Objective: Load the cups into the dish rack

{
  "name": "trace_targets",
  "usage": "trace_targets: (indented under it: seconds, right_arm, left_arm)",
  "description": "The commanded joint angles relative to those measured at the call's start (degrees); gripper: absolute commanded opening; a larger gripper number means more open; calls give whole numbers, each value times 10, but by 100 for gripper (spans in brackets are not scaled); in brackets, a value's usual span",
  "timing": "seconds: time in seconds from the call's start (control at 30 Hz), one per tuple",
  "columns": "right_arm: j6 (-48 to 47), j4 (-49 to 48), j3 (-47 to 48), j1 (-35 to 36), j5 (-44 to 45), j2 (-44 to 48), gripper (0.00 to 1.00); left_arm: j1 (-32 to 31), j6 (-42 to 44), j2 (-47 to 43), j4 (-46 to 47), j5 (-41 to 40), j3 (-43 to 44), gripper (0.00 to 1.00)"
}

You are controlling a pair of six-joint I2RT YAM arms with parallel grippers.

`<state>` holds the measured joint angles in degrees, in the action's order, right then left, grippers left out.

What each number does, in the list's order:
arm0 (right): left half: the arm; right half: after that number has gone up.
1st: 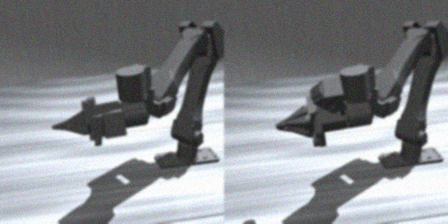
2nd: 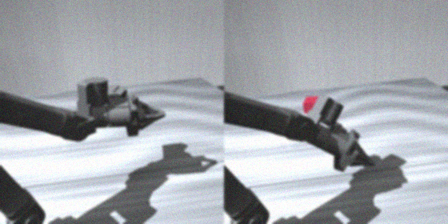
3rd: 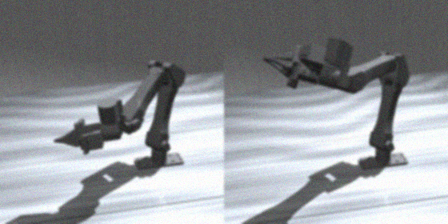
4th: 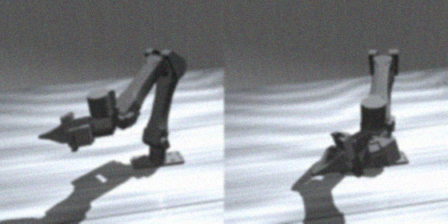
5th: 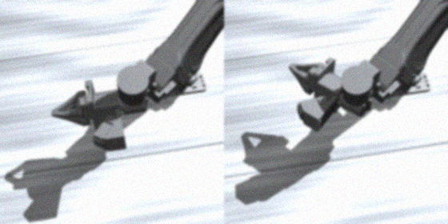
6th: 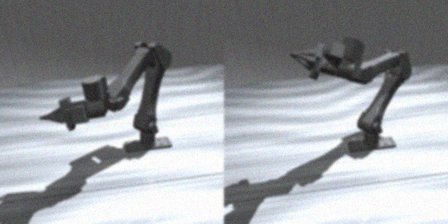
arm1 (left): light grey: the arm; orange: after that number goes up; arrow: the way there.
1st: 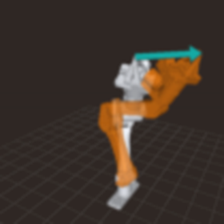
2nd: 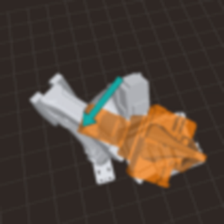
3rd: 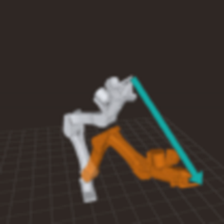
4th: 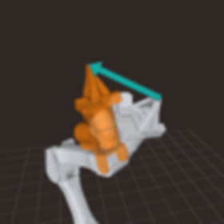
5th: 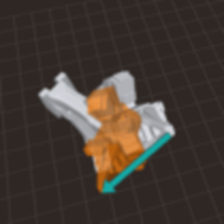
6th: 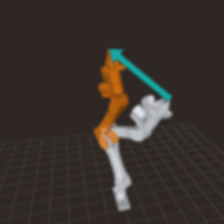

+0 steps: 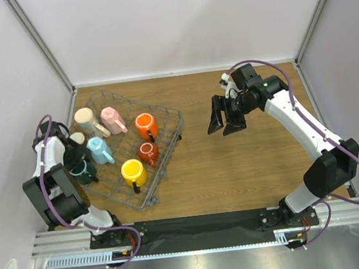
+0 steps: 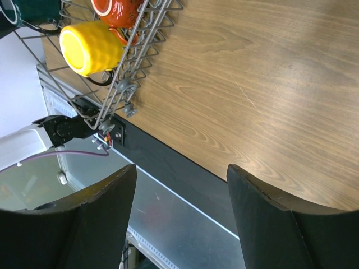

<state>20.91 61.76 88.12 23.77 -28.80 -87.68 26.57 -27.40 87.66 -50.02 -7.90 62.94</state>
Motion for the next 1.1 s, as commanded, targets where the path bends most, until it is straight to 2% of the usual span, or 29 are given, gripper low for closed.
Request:
trace_targets:
  seconds: [0.0, 0.03, 0.1, 0.13, 0.2, 0.23, 0.3, 0.33, 0.43, 0.57, 1.07]
  right_arm:
    - [-7, 8, 33, -3, 8, -6, 72]
    - [-7, 10, 38, -4, 9, -7, 72]
    - [-7, 12, 44, -7, 8, -10, 72]
    - [-6, 12, 50, -7, 8, -14, 72]
    - [-6, 14, 55, -10, 6, -15, 72]
    - [-6, 14, 58, -11, 5, -17, 71]
    - [-5, 17, 62, -13, 4, -19, 72]
    - [-4, 17, 63, -14, 2, -20, 71]
    - [-3, 16, 68, -18, -1, -22, 71]
    - [-2, 16, 66, -24, -11, -23, 71]
    - [6, 9, 64, -43, -42, -22, 71]
  left_arm:
    - [5, 3, 11, -25, -15, 20, 26]
    - [6, 6, 16, -29, -18, 22, 35]
    - [6, 12, 23, -37, -19, 29, 44]
    - [5, 13, 24, -38, -21, 31, 56]
    - [5, 16, 23, -39, -21, 30, 63]
    - [6, 18, 23, -37, -16, 30, 71]
    - [7, 19, 23, -38, -14, 32, 77]
    - [6, 20, 23, -38, -14, 32, 84]
    - [5, 23, 23, -39, -11, 33, 93]
    - [6, 41, 18, -28, -2, 29, 100]
    - [5, 52, -7, -54, -3, 50, 100]
